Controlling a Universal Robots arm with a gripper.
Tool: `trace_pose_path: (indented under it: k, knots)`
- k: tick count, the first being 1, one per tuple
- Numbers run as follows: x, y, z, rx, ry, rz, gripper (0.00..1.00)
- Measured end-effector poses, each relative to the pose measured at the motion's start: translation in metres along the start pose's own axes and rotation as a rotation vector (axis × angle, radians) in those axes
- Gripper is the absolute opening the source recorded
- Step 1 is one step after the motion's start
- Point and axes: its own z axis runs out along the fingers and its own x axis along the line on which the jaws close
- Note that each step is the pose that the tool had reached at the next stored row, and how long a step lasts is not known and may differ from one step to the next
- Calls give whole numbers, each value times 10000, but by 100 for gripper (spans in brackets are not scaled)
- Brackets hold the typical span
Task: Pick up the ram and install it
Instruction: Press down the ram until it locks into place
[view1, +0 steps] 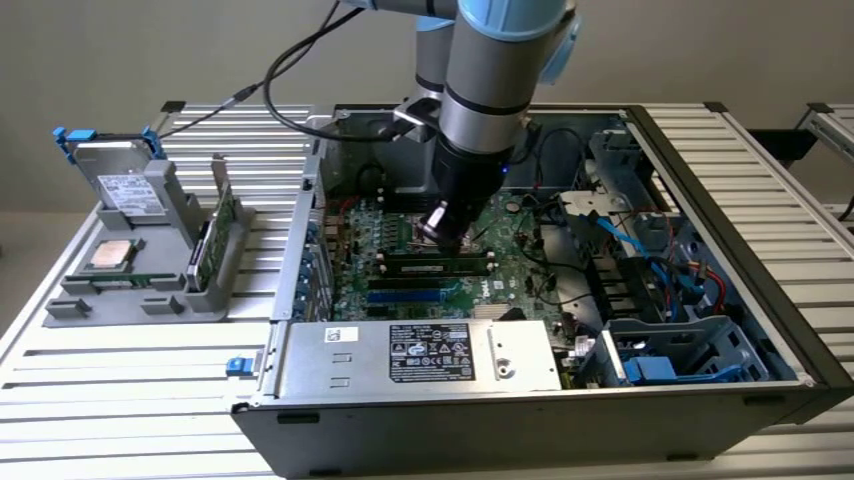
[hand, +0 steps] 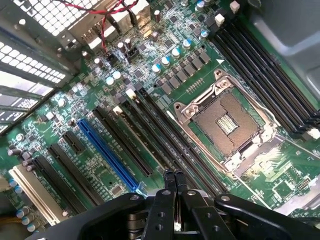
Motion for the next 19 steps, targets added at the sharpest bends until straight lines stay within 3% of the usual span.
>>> trace_pose_path:
  k: [5,19]
  knots:
    - [1,0,1,-117,39,584,10]
    - [1,0,5,-356,53,2299,10]
